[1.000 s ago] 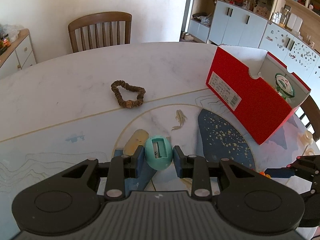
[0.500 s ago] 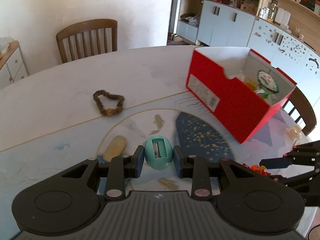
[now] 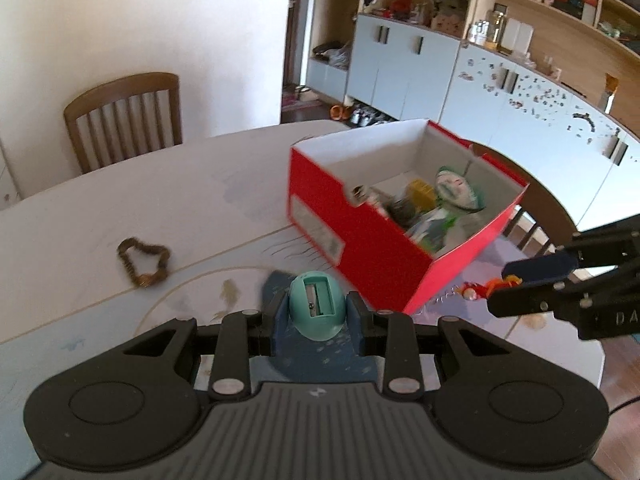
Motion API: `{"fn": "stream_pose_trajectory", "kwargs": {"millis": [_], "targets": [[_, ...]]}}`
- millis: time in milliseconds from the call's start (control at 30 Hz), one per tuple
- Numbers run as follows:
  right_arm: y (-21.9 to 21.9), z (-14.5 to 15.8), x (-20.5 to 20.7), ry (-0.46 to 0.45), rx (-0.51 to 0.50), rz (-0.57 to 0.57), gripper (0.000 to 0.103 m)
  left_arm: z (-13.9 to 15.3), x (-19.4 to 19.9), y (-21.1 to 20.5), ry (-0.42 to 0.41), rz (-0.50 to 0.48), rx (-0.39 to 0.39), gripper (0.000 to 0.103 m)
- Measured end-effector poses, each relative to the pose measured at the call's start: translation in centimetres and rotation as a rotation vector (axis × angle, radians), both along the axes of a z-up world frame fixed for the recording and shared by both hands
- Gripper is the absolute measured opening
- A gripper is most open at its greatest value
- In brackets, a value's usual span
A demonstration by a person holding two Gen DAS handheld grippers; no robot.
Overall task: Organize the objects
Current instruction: 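Carry the teal sharpener and dragon keychain with both tools into the red box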
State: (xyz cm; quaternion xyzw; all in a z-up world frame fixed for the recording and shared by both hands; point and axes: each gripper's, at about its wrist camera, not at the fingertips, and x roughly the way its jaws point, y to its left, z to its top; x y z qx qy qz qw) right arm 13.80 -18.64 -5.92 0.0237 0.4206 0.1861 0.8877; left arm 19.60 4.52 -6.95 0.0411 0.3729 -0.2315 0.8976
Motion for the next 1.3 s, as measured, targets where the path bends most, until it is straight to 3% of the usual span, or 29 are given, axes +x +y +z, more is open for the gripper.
{"fn": "stream_pose_trajectory", "kwargs": {"millis": [267, 533, 800, 1300], "targets": [[-4.0, 3.9, 1.7, -0.057, 0.047, -0.017, 0.035, 2.4, 0.5, -3.7, -0.036, -0.042, -0.004, 0.031], [-7.5, 6.5, 3.9, -0.156, 0.023, -0.035, 0.036, 4.7, 2.5, -7.8, -0.087, -0.07, 0.015, 0.031], [-9.9, 5.8, 7.8, -0.172, 0.008, -0.053, 0.036, 4.0, 5.7, -12.0, -0.064, -0.066, 0.049, 0.03], [-11.8, 1.7, 15.5, -0.117, -0.001, -0.056, 0.036, -0.8, 12.0, -18.3, 0.027, -0.002, 0.144, 0.031]]}}
